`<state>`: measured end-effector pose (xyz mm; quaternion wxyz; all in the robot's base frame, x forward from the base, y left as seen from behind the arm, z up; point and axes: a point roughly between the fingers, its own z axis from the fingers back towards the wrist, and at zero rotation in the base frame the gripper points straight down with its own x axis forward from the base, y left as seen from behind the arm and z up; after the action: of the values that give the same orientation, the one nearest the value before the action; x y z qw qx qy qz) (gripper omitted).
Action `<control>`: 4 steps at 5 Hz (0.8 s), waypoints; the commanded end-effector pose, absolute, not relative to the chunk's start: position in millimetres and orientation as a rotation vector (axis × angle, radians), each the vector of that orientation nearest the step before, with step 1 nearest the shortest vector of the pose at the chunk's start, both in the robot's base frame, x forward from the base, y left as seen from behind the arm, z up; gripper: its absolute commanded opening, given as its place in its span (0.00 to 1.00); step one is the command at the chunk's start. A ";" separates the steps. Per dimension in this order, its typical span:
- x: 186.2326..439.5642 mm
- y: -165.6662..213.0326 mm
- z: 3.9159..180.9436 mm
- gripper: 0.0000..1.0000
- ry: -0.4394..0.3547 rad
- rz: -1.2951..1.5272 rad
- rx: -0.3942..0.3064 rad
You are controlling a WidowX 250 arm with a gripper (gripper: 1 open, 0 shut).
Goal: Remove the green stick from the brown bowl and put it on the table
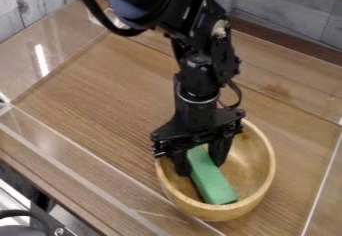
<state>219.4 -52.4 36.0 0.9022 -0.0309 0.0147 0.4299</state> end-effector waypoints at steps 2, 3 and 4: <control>234.1 -64.8 37.6 1.00 0.002 0.884 -0.088; 240.9 -61.6 42.6 0.00 0.003 0.890 -0.091; 248.5 -57.8 60.3 0.00 0.008 0.894 -0.115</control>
<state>236.6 -57.6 44.3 0.9012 -0.0364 0.0314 0.4307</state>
